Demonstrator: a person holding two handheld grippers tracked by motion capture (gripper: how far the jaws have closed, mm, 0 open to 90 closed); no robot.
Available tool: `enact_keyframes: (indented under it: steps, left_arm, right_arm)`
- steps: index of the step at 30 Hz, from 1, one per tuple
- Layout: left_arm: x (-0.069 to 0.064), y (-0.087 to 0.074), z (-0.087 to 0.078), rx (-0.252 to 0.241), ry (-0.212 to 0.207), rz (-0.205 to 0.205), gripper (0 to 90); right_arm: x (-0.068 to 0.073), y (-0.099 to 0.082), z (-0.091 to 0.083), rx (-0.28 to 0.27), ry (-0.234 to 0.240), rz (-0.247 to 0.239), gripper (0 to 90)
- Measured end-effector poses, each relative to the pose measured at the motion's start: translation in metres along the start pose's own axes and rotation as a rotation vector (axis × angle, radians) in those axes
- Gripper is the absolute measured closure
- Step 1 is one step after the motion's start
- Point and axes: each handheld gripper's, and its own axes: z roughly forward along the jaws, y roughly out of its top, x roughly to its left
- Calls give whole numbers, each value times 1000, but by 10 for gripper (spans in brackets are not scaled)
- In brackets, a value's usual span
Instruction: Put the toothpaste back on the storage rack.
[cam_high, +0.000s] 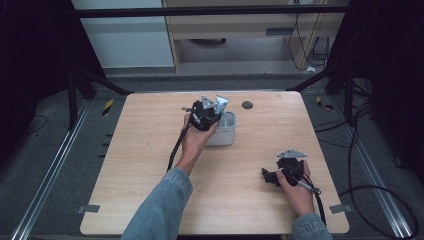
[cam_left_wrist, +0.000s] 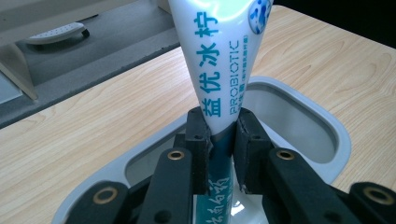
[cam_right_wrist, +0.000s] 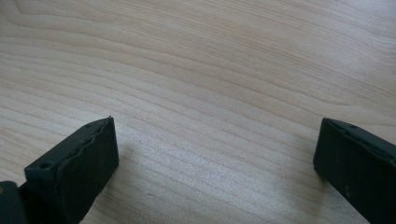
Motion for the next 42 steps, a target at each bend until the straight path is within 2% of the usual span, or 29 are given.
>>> enact_keyframes:
  steps: [12, 28, 36, 41, 42]
  left_arm:
    - [-2, 4, 5, 22, 5, -12, 758]
    - [-2, 2, 4, 19, -3, -23, 729]
    - [-1, -2, 0, 0, -8, -37, 700]
    - [-2, -1, -4, -15, -11, -33, 684]
    - [-2, -1, -6, -18, -9, -20, 682]
  right_arm:
    - [0, 0, 0, 0, 0, -1, 4]
    - [0, 0, 0, 0, 0, 0, 4]
    - [0, 0, 0, 0, 0, 0, 4]
    - [0, 0, 0, 0, 0, 0, 4]
    - [0, 0, 0, 0, 0, 0, 4]
